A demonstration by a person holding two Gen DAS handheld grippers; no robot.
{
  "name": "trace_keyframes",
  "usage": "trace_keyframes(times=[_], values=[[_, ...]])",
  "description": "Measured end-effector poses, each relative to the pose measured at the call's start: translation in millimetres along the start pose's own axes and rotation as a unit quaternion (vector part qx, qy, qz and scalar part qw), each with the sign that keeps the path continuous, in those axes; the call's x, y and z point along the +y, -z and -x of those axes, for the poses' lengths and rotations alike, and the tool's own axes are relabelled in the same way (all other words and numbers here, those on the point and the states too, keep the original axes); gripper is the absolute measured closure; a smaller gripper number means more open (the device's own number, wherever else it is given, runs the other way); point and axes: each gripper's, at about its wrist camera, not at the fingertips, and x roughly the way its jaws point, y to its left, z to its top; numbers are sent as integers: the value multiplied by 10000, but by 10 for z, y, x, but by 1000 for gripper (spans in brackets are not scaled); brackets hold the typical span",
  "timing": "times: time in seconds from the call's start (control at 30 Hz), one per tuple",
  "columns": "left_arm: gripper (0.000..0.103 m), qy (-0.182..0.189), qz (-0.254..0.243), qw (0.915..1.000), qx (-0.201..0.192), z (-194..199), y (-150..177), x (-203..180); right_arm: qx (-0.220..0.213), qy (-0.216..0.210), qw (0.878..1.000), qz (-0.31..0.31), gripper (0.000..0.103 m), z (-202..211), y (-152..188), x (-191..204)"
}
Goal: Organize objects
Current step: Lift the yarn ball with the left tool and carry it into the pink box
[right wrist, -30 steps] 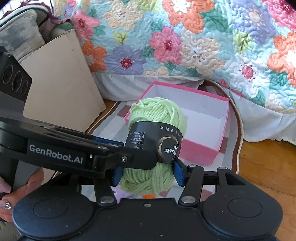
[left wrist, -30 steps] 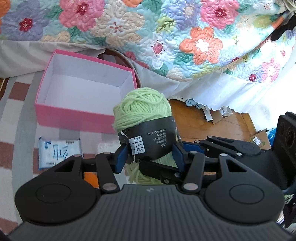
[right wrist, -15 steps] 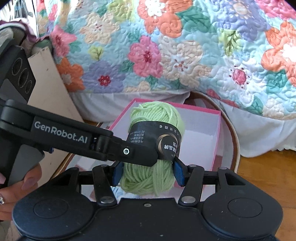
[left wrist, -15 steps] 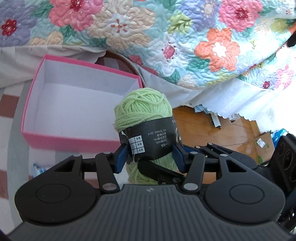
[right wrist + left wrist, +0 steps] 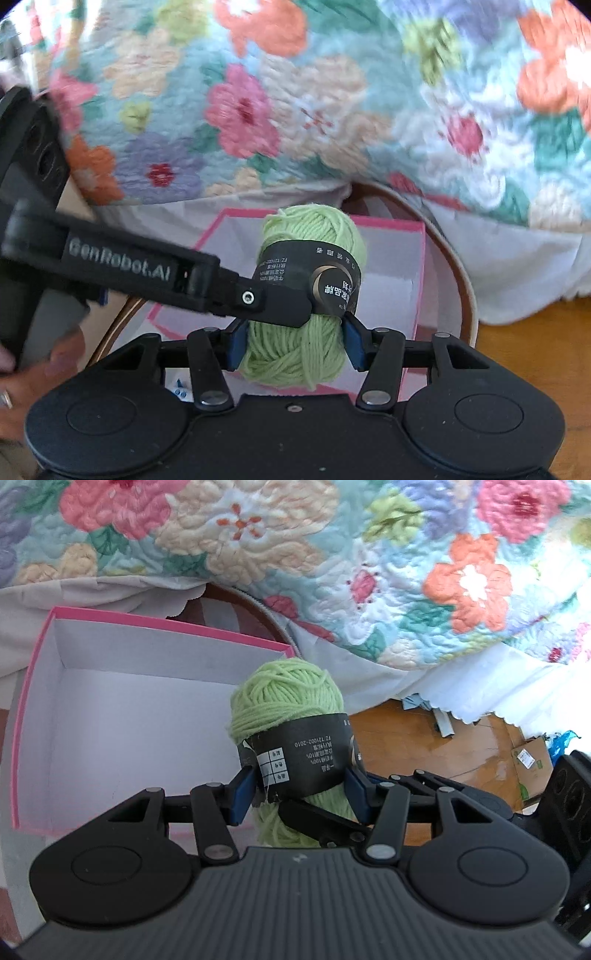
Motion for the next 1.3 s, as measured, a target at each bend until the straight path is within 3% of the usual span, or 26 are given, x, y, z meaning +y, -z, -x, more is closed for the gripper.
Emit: trace_keyframes(times=[0.27, 0.53, 0.93, 1.13, 1.3], values=[[51, -48, 190, 9996, 214, -416, -261, 281, 332, 237, 9992, 51, 46, -492, -155, -167], [53, 2, 434, 9989, 158, -667, -288, 560, 498, 460, 9975, 176, 45, -820, -158, -206], [54, 134, 599, 9975, 361, -914, -319, 831, 746, 464, 9955, 367, 45, -1107, -123, -265], [57, 105, 760, 9952, 602, -1128, -350, 903, 1127, 1078, 9854, 681, 45, -1328, -101, -173], [59, 107, 907, 9938, 640, -1174, -354, 979, 1334, 1008, 9823, 845, 39, -1386, -117, -194]])
